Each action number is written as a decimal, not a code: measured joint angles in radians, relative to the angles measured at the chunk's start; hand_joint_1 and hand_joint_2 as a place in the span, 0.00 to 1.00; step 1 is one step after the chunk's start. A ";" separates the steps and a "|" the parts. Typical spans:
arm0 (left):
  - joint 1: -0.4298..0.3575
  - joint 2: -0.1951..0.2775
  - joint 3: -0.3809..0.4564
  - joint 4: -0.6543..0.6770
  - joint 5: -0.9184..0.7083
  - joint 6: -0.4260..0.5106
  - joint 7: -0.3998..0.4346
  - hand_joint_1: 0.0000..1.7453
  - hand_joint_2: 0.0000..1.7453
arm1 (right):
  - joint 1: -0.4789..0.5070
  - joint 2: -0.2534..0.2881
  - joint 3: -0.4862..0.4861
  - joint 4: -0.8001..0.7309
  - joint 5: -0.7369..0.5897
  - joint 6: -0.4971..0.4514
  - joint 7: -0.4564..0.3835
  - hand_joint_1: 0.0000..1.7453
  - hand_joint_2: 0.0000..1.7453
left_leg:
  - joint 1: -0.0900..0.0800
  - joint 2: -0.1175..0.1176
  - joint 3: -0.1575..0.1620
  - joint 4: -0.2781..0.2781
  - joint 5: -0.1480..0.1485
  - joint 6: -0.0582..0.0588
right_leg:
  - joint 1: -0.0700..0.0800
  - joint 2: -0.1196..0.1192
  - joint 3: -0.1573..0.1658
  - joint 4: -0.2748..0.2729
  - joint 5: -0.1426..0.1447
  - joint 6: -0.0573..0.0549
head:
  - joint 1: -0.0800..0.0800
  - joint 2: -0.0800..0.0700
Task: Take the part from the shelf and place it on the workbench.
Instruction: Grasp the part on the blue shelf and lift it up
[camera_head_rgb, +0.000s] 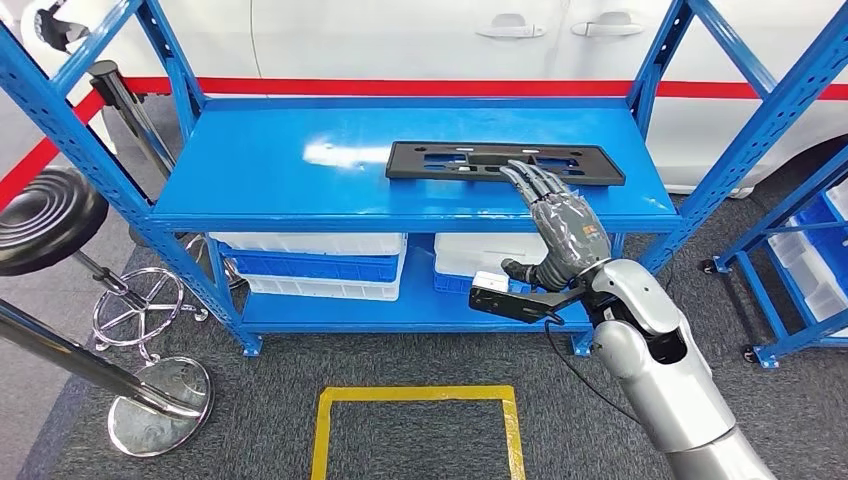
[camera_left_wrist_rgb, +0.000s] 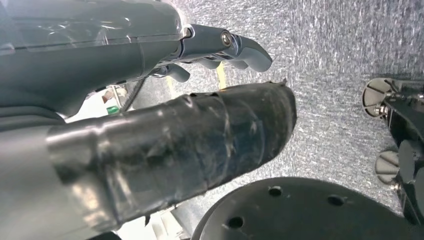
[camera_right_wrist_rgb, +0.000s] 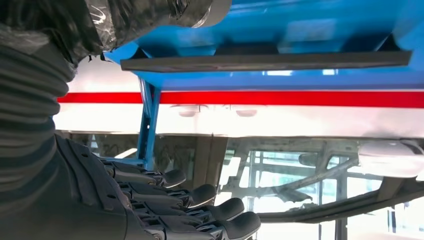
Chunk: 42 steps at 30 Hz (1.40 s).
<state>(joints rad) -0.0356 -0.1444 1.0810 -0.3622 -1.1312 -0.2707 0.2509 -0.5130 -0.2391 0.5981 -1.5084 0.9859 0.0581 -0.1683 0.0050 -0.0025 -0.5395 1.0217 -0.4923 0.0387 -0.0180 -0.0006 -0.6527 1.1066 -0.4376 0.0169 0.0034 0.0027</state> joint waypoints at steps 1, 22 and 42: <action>-0.001 0.000 0.001 0.001 -0.002 0.000 0.000 0.00 0.00 | -0.002 0.002 0.000 0.004 0.008 -0.003 0.002 0.00 1.00 | -0.001 0.000 0.001 0.003 -0.006 -0.006 | 0.002 0.000 0.015 -0.034 0.006 -0.004 | 0.000 0.000; -0.006 0.008 0.023 0.014 -0.044 -0.005 -0.018 0.00 0.00 | -0.019 0.051 -0.011 0.162 0.105 -0.041 0.023 0.00 1.00 | 0.005 0.000 -0.058 -0.010 0.055 -0.005 | -0.003 0.004 0.088 -0.022 -0.100 0.001 | -0.004 0.000; -0.001 -0.024 0.058 -0.038 -0.069 -0.052 -0.017 0.00 0.00 | -0.051 0.085 -0.018 0.349 0.160 -0.061 0.030 0.00 1.00 | 0.007 -0.001 -0.174 0.279 -0.082 -0.044 | -0.005 0.002 0.078 -0.079 -0.032 -0.038 | -0.008 0.000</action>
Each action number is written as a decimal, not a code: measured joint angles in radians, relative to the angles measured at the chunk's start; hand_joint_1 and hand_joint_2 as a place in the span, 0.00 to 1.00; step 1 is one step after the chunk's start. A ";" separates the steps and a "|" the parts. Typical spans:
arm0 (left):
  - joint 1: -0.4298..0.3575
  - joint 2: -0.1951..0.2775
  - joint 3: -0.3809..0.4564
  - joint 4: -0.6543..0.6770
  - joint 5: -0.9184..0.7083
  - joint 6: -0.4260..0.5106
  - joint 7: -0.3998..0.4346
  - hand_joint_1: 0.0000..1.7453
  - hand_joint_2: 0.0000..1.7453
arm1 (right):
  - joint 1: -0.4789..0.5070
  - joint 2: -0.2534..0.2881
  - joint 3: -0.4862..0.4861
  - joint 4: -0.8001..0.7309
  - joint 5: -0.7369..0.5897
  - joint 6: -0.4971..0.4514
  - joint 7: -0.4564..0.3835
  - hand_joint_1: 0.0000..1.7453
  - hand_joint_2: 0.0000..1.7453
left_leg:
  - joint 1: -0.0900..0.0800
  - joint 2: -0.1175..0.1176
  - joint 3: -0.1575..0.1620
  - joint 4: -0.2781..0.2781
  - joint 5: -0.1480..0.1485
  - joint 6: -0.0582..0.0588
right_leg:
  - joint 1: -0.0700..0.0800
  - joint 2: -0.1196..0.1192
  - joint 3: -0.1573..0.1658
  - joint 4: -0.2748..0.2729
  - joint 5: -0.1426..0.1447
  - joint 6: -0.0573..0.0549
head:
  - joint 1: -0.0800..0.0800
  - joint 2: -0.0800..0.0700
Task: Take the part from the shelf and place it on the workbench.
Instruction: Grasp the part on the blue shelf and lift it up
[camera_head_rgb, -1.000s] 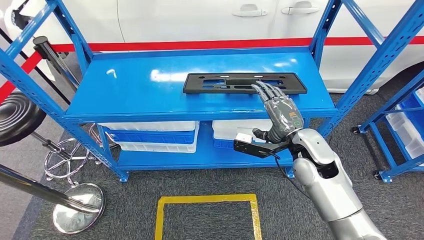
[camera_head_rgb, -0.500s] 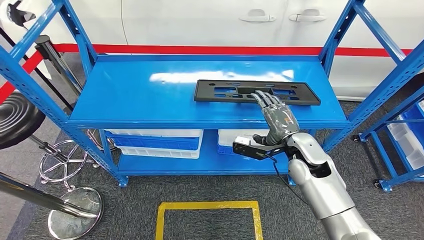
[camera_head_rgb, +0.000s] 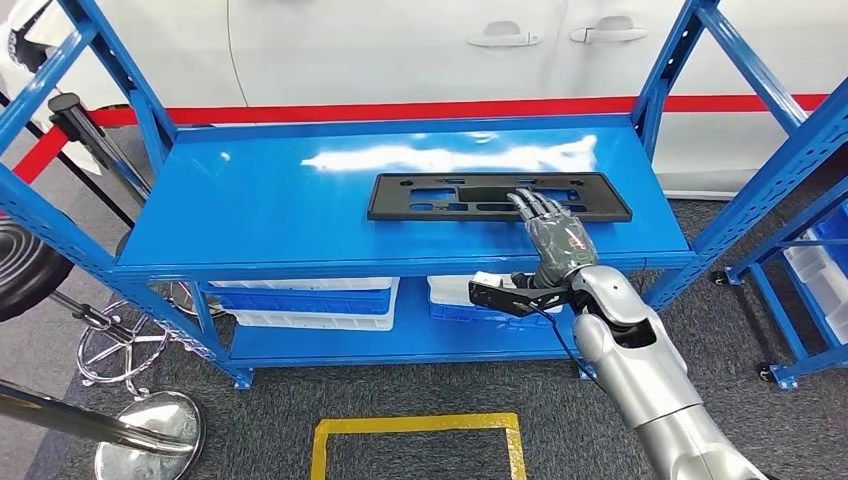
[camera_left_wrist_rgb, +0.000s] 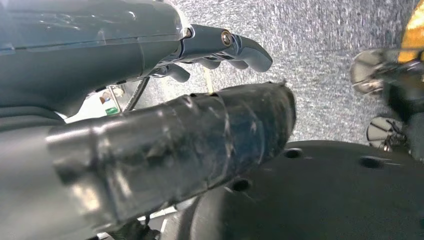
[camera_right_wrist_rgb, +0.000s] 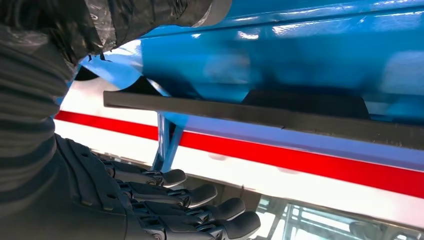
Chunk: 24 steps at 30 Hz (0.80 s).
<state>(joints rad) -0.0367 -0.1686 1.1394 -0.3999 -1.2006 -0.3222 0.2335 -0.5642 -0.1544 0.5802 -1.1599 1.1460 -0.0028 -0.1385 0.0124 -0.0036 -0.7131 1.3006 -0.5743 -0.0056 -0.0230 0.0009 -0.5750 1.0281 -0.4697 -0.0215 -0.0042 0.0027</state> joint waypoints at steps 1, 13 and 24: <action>0.001 0.000 0.002 -0.002 -0.002 -0.001 0.001 0.00 0.00 | 0.000 0.001 0.000 0.005 0.000 0.000 0.000 0.00 1.00 | 0.002 0.000 0.001 -0.030 0.038 -0.001 | -0.001 0.001 0.009 0.000 -0.007 0.002 | 0.000 0.000; 0.006 -0.028 0.025 -0.042 -0.006 -0.021 0.003 0.00 0.00 | -0.009 0.013 -0.010 0.058 0.001 -0.016 -0.016 0.00 1.00 | -0.003 -0.001 0.117 -0.282 0.132 0.051 | -0.001 0.001 -0.070 0.202 -0.123 0.049 | 0.001 0.000; 0.008 -0.043 0.034 -0.053 -0.005 -0.023 0.002 0.00 0.00 | -0.003 0.013 -0.013 0.070 0.002 -0.016 -0.017 0.00 1.00 | -0.013 -0.004 0.151 -0.282 0.105 0.054 | 0.006 0.000 -0.113 0.175 -0.023 0.032 | 0.001 0.000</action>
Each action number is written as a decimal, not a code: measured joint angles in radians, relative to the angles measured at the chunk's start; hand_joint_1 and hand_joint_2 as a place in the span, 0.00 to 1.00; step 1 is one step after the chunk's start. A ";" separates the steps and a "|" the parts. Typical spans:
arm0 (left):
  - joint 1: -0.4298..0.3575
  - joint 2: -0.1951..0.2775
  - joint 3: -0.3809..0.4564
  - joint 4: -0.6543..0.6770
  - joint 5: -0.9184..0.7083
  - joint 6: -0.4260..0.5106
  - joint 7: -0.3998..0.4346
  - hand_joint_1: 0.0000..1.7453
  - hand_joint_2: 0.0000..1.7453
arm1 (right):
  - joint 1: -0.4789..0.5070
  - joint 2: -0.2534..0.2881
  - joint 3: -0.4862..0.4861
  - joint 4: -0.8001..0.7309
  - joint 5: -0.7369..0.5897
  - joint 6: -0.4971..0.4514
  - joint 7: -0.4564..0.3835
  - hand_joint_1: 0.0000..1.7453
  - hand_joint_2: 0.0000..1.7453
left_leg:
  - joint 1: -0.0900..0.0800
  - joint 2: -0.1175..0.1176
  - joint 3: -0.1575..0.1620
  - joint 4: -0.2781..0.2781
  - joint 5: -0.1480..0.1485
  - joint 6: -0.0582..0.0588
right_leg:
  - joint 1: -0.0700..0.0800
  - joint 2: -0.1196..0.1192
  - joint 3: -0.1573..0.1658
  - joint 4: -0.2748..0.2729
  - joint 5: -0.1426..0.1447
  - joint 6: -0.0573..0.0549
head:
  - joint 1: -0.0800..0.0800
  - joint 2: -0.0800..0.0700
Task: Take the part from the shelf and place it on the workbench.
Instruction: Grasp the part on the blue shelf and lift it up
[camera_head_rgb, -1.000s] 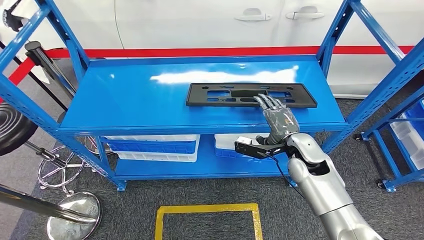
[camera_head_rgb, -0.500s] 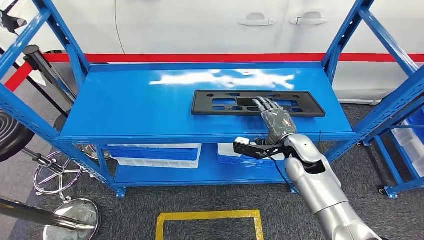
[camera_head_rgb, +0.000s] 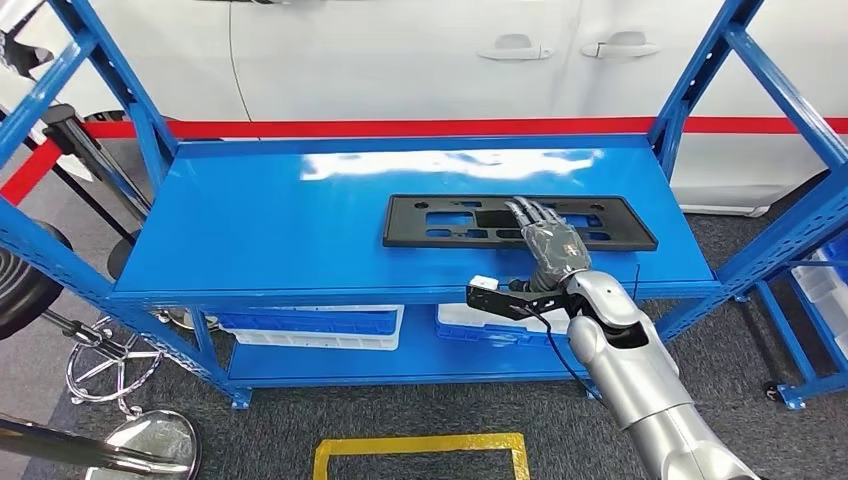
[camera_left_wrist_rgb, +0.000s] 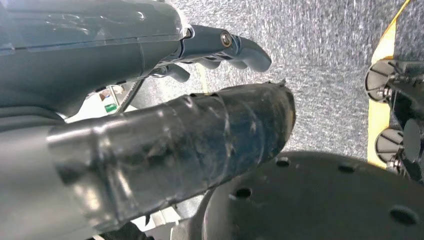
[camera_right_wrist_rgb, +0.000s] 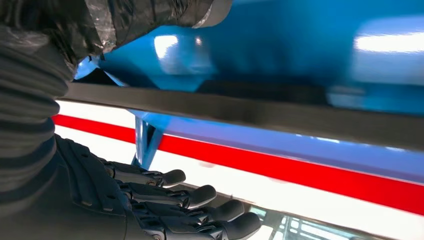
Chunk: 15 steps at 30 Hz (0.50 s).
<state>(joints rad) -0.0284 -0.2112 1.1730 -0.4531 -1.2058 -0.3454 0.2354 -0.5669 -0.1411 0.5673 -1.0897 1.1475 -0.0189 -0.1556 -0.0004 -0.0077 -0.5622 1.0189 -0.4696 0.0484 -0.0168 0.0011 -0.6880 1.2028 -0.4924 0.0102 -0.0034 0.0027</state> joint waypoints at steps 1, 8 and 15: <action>0.000 -0.003 0.001 -0.003 0.000 -0.001 -0.001 0.00 0.00 | -0.001 0.001 -0.001 0.001 0.000 0.000 0.000 0.00 1.00 | -0.001 0.000 0.007 -0.001 -0.007 -0.007 | 0.005 0.000 0.027 -0.066 0.028 -0.009 | 0.000 0.000; 0.000 -0.009 0.003 -0.018 0.000 -0.002 -0.003 0.00 0.00 | 0.000 0.012 -0.005 0.007 0.000 -0.001 -0.001 0.00 1.00 | 0.009 0.003 -0.157 0.279 -0.097 -0.053 | 0.002 -0.001 0.113 -0.182 0.029 -0.039 | -0.004 0.000; 0.001 -0.010 0.012 -0.025 0.000 -0.002 0.002 0.00 0.00 | 0.002 0.021 -0.005 0.009 0.005 0.001 0.000 0.00 1.00 | 0.005 0.001 -0.053 0.008 0.039 -0.033 | 0.006 0.003 0.143 -0.179 -0.005 -0.013 | -0.003 0.000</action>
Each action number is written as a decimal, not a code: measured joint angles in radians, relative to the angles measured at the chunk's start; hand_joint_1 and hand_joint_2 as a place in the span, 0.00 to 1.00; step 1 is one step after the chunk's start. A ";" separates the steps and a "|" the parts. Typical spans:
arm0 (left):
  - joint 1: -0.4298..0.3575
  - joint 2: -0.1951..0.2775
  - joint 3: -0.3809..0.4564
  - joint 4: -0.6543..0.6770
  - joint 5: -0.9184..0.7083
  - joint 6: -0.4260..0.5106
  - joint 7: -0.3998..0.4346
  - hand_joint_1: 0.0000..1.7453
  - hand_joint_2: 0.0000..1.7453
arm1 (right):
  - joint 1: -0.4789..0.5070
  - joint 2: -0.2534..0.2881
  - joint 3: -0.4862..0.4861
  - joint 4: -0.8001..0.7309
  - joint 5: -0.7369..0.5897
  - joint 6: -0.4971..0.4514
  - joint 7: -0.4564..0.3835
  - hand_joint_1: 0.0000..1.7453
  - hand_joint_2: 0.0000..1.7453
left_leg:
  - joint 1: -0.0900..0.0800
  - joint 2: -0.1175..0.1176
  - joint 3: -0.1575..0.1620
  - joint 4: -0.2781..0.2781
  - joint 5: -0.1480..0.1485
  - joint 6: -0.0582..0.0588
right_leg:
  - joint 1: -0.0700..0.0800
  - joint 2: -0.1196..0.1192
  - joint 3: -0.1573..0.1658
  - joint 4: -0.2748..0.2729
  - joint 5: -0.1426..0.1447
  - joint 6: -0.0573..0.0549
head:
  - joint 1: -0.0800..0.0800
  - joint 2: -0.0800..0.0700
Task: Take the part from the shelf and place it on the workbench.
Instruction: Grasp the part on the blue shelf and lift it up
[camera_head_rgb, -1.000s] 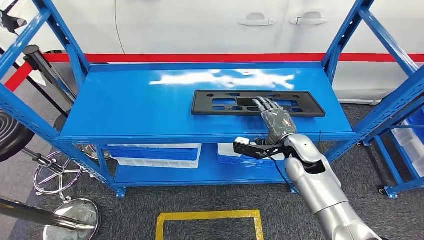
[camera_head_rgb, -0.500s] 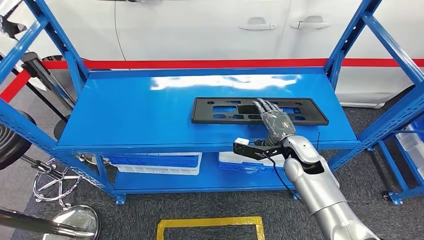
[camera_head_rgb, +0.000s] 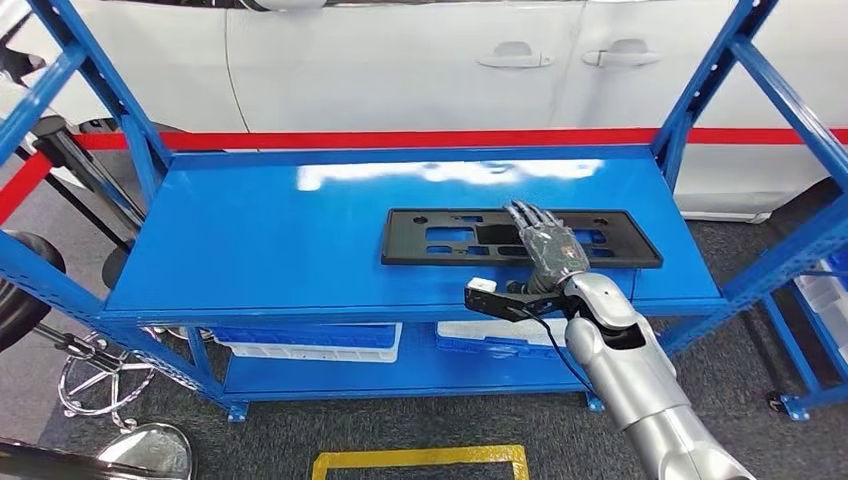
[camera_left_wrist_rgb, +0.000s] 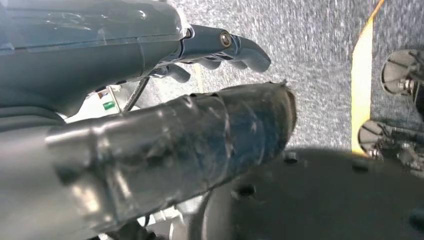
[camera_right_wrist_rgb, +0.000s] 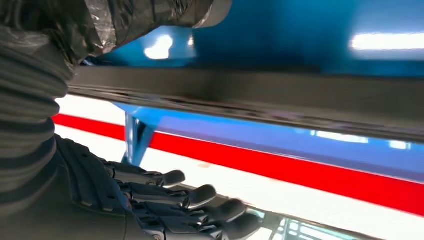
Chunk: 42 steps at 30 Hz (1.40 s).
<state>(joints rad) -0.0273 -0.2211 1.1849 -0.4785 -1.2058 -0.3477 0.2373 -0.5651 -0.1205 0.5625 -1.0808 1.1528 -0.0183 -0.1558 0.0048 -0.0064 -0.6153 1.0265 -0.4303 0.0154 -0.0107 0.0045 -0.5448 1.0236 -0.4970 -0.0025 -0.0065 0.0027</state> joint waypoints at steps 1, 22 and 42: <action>0.000 0.000 0.001 -0.001 0.000 0.000 0.000 0.00 0.00 | 0.000 0.003 0.000 0.000 0.001 0.000 0.000 0.00 1.00 | 0.001 0.000 0.004 -0.004 0.000 0.005 | -0.001 0.000 0.001 0.000 -0.004 0.005 | 0.000 0.000; -0.012 0.010 0.061 -0.002 -0.001 0.034 -0.022 0.00 0.00 | -0.010 0.008 0.053 0.057 0.017 0.046 -0.002 0.99 1.00 | -0.004 -0.001 0.070 -0.017 -0.055 0.019 | 0.005 0.001 -0.072 0.015 0.051 -0.004 | 0.000 0.000; -0.028 0.051 0.091 0.060 0.062 0.156 -0.058 0.00 1.00 | -0.017 -0.059 0.154 -0.025 -0.055 0.088 -0.029 1.00 1.00 | -0.004 -0.001 0.074 -0.020 -0.054 0.006 | 0.003 0.000 -0.067 0.016 0.052 -0.005 | 0.000 0.000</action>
<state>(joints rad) -0.0558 -0.1696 1.2757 -0.4188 -1.1441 -0.1916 0.1792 -0.5824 -0.1791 0.7167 -1.1059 1.0979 0.0692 -0.1853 0.0005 -0.0072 -0.5417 1.0060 -0.4838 0.0212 -0.0073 0.0047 -0.6122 1.0392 -0.4452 -0.0077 -0.0065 0.0027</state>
